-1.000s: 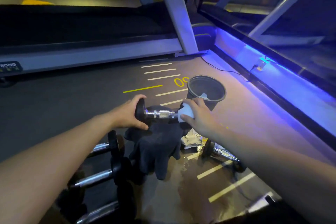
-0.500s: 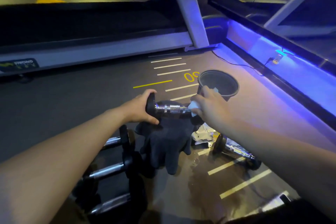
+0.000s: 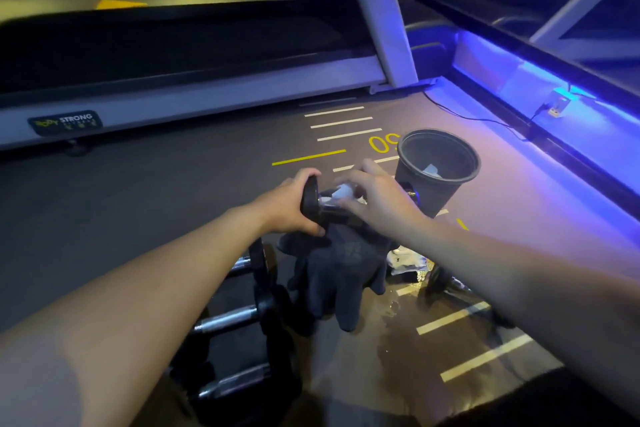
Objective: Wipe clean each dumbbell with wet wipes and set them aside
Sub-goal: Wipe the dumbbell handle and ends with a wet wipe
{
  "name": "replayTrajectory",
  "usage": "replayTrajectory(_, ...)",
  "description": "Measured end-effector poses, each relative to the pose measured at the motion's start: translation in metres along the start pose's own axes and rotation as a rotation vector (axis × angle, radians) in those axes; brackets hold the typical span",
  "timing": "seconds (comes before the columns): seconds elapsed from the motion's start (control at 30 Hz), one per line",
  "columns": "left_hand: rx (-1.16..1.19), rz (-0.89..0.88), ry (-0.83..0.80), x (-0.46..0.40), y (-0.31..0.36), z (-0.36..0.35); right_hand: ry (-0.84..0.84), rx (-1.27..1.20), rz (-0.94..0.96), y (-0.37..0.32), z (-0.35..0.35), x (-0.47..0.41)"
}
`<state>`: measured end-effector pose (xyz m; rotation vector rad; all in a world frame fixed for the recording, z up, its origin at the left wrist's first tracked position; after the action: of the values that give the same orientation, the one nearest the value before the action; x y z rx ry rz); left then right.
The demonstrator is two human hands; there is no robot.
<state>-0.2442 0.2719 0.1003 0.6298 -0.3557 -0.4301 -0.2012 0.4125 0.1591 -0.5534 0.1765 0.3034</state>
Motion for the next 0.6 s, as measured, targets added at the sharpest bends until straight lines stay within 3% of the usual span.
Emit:
replayTrajectory(0.13, -0.016, 0.011, 0.006, 0.000, -0.002, 0.000, -0.075, -0.072, 0.035, -0.012, -0.023, -0.008)
replayTrajectory(0.3, -0.035, 0.012, 0.006, 0.000, -0.003, 0.000, -0.035, -0.147, -0.024, -0.008, -0.026, -0.018)
replayTrajectory(0.6, -0.019, 0.002, 0.002, 0.000, -0.003, 0.000, -0.164, -0.052, -0.083, 0.009, -0.039, -0.022)
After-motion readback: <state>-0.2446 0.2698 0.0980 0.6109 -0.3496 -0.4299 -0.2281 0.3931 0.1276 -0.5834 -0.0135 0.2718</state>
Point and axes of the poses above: each hand's wrist, its own x-axis away from the middle knuckle, its own z-axis out of the back of the hand, y = z × x, the point moved 9 cm from there along -x, towards the middle knuckle, and after that the axes turned 1 degree about x, right-handed, at the moved point
